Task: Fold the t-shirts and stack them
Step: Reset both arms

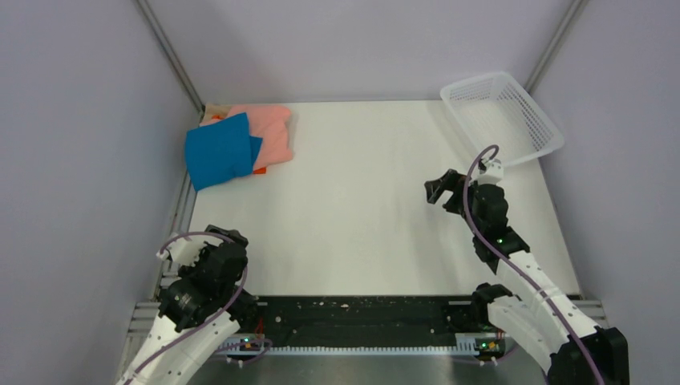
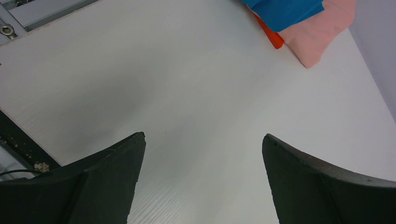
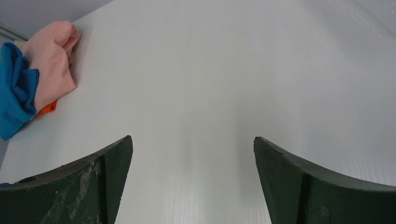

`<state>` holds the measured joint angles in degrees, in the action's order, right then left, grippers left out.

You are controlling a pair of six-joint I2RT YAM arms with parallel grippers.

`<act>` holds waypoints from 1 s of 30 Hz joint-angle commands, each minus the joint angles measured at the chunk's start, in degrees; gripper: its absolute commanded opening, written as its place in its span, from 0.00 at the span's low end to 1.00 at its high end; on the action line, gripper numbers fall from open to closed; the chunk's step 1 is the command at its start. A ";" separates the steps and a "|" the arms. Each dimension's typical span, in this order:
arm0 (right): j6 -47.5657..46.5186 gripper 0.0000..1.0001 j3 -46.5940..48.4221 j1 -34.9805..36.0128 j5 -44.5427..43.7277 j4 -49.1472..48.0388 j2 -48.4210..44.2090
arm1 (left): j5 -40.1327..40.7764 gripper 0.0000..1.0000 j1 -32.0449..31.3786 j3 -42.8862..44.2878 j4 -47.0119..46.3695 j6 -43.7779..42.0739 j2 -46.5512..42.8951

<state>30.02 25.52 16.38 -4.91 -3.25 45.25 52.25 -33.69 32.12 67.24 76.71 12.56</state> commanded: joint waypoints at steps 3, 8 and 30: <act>0.45 0.99 1.91 0.41 0.58 -0.37 0.92 | 1.97 0.99 -0.06 0.44 -1.58 -0.30 0.17; 0.47 0.99 1.95 0.46 0.45 -0.10 0.49 | 1.86 0.99 -0.06 0.22 -1.81 -0.54 -0.18; 0.56 0.99 2.07 0.42 0.38 0.21 2.18 | 1.32 0.99 -0.06 -0.73 -3.47 -1.36 -0.21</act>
<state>30.13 25.52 16.38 -4.64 -2.94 46.63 52.38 -33.69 32.05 66.30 75.57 12.53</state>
